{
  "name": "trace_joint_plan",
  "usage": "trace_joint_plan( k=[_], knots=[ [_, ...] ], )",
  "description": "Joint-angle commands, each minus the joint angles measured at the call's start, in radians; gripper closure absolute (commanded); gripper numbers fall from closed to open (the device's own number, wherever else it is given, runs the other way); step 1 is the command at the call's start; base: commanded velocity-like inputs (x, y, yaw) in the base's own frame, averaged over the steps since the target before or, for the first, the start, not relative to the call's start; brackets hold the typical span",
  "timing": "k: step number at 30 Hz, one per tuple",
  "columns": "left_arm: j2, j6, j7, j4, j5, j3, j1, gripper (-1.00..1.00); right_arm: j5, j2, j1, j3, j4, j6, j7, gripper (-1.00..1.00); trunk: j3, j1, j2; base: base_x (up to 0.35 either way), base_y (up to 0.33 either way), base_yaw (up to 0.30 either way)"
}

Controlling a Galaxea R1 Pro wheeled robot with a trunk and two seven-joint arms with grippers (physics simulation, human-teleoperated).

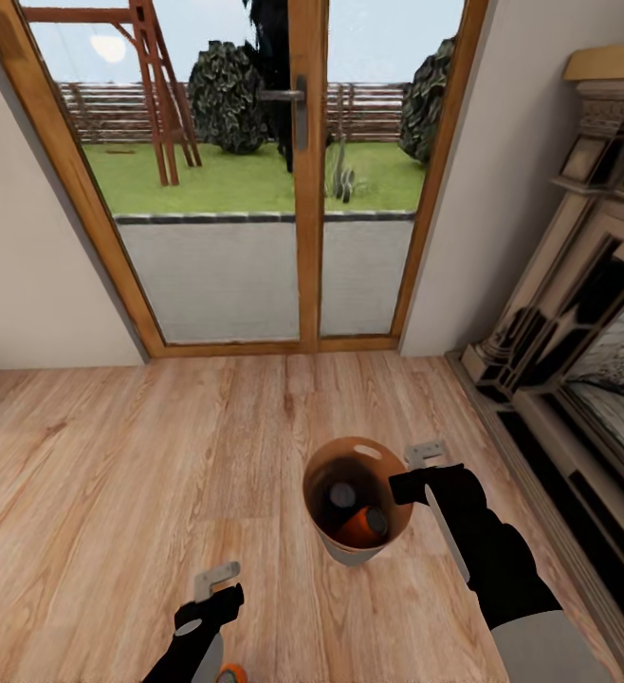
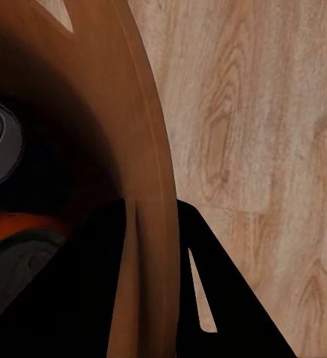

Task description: Put the three can of soda from the living room inside the tash can in the kitchen.

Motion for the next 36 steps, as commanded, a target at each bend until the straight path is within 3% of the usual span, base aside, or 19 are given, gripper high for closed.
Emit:
trace_joint_plan(
  k=[1, 36],
  knots=[
    [0.0, 0.0, 0.0, 0.0, 0.0, 0.0, 0.0, -1.0, -0.018, 0.0, -0.001, 0.0, -0.001, 0.001, 0.003, 1.0, -0.005, 0.004, -0.007, 0.0, 0.0, 0.0],
    [0.001, 0.001, 0.0, 0.006, 0.0, 0.0, 0.0, -1.0, -0.019, 0.0, -0.001, 0.0, 0.001, 0.0, 0.003, 1.0, -0.17, 0.138, -0.252, 0.0, 0.0, 0.0]
  ],
)
